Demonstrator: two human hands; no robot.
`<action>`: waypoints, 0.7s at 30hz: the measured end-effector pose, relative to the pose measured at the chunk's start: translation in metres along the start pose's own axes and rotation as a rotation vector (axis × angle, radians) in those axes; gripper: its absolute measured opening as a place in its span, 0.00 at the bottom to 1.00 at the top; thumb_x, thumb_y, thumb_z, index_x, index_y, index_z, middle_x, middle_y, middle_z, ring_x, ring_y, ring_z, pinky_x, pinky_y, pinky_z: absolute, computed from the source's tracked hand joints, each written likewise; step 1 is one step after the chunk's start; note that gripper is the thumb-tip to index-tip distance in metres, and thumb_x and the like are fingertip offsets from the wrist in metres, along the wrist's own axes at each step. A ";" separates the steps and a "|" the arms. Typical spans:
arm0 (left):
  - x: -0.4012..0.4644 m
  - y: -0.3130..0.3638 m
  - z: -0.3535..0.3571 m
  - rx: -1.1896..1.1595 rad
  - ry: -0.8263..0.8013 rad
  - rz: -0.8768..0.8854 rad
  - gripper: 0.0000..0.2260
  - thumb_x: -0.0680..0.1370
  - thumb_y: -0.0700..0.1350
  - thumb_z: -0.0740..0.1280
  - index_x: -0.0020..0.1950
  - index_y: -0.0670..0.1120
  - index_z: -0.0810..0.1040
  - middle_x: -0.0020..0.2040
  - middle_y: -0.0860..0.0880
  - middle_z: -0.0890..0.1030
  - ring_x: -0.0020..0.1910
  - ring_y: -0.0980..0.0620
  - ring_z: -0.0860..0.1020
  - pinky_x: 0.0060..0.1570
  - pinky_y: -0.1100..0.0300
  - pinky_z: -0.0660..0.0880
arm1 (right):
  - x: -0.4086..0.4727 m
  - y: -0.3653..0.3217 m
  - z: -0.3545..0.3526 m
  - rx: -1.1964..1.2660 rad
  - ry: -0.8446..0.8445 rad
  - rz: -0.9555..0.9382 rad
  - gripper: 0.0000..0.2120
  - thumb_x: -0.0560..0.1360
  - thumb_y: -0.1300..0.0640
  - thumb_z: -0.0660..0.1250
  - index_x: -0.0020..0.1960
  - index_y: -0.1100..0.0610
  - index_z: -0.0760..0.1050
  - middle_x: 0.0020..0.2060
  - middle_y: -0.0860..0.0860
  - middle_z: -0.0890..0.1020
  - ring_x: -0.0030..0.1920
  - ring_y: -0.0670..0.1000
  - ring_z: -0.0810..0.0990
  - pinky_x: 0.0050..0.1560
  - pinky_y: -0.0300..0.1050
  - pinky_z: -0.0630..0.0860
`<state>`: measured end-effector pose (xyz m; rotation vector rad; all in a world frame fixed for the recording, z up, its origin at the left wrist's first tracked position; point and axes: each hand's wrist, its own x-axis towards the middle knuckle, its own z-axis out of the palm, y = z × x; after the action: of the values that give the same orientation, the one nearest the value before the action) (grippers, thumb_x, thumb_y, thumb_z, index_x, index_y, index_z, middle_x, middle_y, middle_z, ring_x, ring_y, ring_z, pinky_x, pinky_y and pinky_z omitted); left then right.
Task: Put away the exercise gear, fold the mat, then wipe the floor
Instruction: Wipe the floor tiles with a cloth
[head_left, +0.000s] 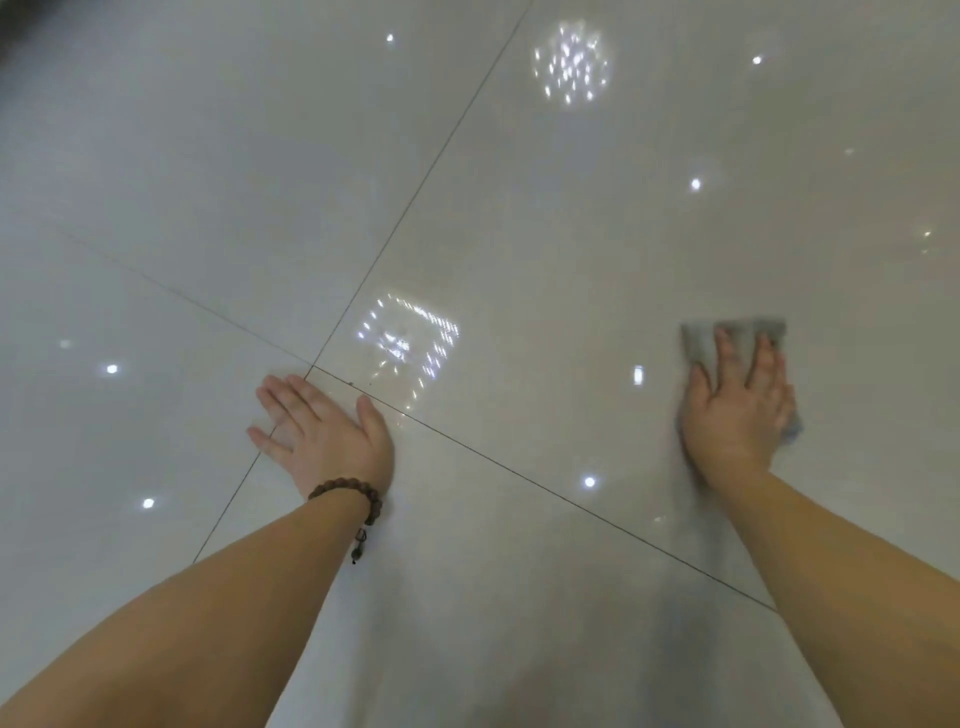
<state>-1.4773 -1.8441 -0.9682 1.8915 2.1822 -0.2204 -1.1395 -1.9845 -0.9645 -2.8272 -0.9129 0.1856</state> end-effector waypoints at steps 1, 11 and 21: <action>0.000 0.001 0.000 0.001 0.002 0.000 0.35 0.79 0.58 0.45 0.77 0.36 0.40 0.78 0.39 0.41 0.77 0.45 0.38 0.73 0.38 0.38 | 0.001 -0.004 0.000 0.012 0.018 0.099 0.28 0.76 0.41 0.50 0.74 0.47 0.63 0.75 0.58 0.60 0.75 0.60 0.56 0.73 0.61 0.50; 0.002 -0.001 0.006 0.017 0.077 0.038 0.34 0.80 0.57 0.45 0.77 0.35 0.41 0.78 0.37 0.42 0.77 0.44 0.39 0.74 0.42 0.38 | -0.117 -0.114 0.038 0.060 -0.145 -0.923 0.23 0.75 0.49 0.60 0.70 0.42 0.68 0.73 0.54 0.66 0.72 0.60 0.63 0.72 0.59 0.53; -0.195 0.085 0.060 0.041 -0.118 0.340 0.44 0.75 0.67 0.43 0.75 0.31 0.45 0.76 0.31 0.46 0.76 0.35 0.42 0.73 0.38 0.40 | -0.002 0.179 -0.046 -0.021 -0.073 0.127 0.30 0.75 0.38 0.46 0.75 0.44 0.57 0.77 0.55 0.54 0.76 0.56 0.50 0.74 0.57 0.47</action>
<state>-1.3625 -2.0335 -0.9670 2.1719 1.7599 -0.3048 -1.0314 -2.1338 -0.9544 -2.9169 -0.7529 0.2994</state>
